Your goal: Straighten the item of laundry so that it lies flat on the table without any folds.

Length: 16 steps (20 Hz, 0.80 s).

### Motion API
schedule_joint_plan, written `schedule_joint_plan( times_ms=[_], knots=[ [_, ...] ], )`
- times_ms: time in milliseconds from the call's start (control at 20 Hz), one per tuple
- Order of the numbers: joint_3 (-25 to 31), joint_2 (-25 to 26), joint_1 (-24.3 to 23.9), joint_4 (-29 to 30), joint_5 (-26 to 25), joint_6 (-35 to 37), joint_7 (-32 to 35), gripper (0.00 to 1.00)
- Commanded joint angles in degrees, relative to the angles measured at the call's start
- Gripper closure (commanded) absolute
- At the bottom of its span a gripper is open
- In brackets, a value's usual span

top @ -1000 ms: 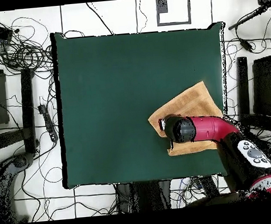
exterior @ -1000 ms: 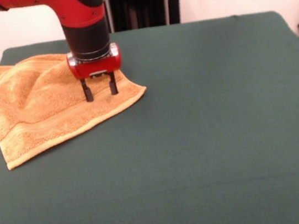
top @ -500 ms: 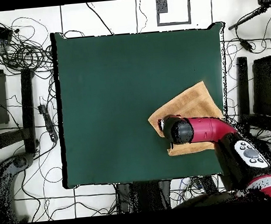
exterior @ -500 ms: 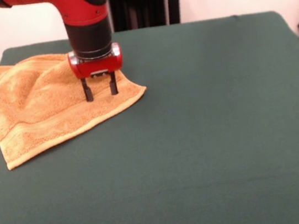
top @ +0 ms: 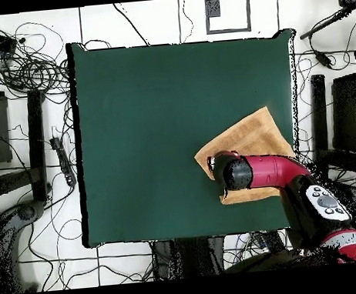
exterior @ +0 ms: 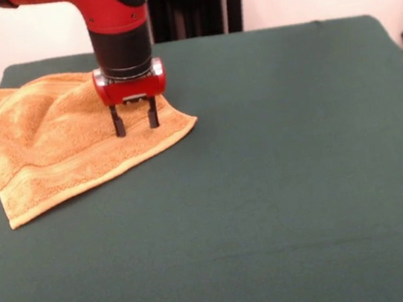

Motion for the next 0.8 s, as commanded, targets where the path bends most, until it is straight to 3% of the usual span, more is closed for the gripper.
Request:
schedule_joint_plan(
  times_ms=[50,800],
  knots=[
    [-2.62,16.67,1.62,-5.02,-2.2,-13.52,10.59,0.0],
    [-2.63,16.41,1.99,-5.09,-1.17,-11.21,9.06,0.0]
  ],
)
